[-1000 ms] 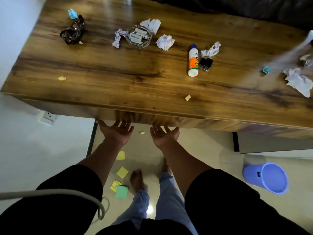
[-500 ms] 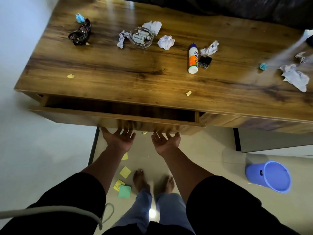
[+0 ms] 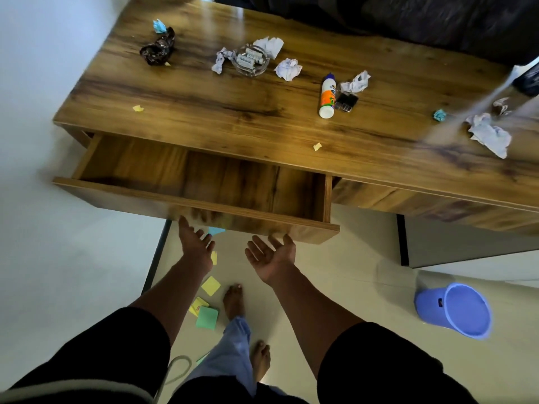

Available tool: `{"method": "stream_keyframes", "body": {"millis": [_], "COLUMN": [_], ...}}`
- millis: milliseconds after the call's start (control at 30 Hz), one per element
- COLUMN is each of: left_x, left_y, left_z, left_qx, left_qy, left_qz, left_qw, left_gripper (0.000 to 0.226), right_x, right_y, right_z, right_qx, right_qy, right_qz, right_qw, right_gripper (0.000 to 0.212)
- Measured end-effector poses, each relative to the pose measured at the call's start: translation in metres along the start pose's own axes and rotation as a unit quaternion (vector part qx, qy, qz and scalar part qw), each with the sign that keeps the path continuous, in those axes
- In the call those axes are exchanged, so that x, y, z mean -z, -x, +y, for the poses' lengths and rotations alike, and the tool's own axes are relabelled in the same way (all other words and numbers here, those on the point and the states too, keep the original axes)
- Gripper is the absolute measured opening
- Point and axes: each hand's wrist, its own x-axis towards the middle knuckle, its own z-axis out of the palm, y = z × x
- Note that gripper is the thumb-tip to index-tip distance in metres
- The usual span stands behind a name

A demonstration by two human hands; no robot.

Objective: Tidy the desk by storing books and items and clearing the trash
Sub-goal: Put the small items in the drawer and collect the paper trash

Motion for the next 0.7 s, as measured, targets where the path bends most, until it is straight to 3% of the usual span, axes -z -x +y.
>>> {"method": "stream_keyframes", "body": {"millis": [67,133,200,267,300,367,433,467,533,700], "left_x": [0.004,0.004,0.003,0.002,-0.001,-0.010,-0.021,-0.025,-0.029,-0.027], "left_y": [0.013,0.034,0.056,0.066,0.067,0.063,0.063,0.065,0.065,0.061], "left_z": [-0.001,0.000,0.003,0.010,0.016,0.031,0.041,0.044,0.046,0.054], "left_qx": [-0.065,-0.223,-0.434,-0.598,-0.643,-0.660,-0.633,-0.621,-0.598,-0.508], "left_qy": [-0.115,-0.216,-0.252,-0.312,-0.350,-0.455,-0.568,-0.616,-0.670,-0.727], "left_qz": [0.111,0.209,0.227,0.165,0.118,0.046,-0.012,-0.032,-0.058,-0.092], "left_qw": [0.985,0.927,0.835,0.720,0.671,0.596,0.525,0.484,0.435,0.453], "left_gripper": [0.077,0.067,0.060,0.052,0.046,0.040,0.047,0.048,0.039,0.041], "right_x": [0.001,-0.002,-0.009,-0.021,-0.027,-0.039,-0.048,-0.053,-0.060,-0.056], "right_y": [0.018,0.035,0.051,0.065,0.071,0.081,0.087,0.089,0.089,0.059], "right_z": [0.009,0.017,0.021,0.019,0.017,0.009,-0.002,-0.007,-0.018,-0.038], "right_qx": [-0.010,-0.005,0.032,0.106,0.163,0.327,0.469,0.505,0.521,0.416], "right_qy": [0.076,0.194,0.333,0.434,0.474,0.567,0.653,0.678,0.706,0.820], "right_qz": [-0.038,-0.089,-0.144,-0.181,-0.188,-0.161,-0.106,-0.086,-0.073,-0.046], "right_qw": [0.996,0.977,0.931,0.876,0.845,0.739,0.585,0.527,0.475,0.390], "right_gripper": [0.052,0.051,0.051,0.047,0.043,0.032,0.020,0.018,0.020,0.041]}}
